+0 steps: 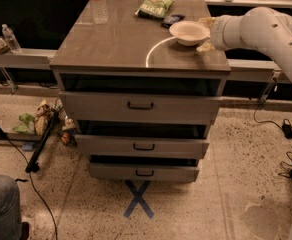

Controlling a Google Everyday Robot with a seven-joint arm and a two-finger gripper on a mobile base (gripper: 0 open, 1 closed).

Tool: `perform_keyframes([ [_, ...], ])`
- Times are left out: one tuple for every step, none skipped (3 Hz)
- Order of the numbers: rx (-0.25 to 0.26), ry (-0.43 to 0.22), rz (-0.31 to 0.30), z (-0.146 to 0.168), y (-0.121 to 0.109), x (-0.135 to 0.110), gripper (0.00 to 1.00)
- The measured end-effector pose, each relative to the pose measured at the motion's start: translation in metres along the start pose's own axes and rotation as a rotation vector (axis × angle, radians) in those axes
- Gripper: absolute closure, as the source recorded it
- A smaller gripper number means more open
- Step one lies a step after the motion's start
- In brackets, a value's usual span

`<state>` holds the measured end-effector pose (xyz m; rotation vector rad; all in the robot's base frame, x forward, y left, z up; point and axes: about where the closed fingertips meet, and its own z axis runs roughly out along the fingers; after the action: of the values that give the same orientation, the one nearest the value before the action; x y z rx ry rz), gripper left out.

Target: Move paper bowl near water bottle

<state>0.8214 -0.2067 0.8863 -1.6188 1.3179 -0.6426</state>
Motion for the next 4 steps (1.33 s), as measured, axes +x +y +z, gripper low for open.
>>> perform_keyframes([
  [-0.009,0.011,-0.003,-0.001,0.005,0.003,0.52],
  [-0.003,-0.008,-0.004,0.010,0.006,-0.005,0.78],
  [-0.007,-0.032,-0.002,0.017,0.009,-0.013,0.99],
  [-0.018,-0.071,0.006,0.026,0.014,-0.025,1.00],
])
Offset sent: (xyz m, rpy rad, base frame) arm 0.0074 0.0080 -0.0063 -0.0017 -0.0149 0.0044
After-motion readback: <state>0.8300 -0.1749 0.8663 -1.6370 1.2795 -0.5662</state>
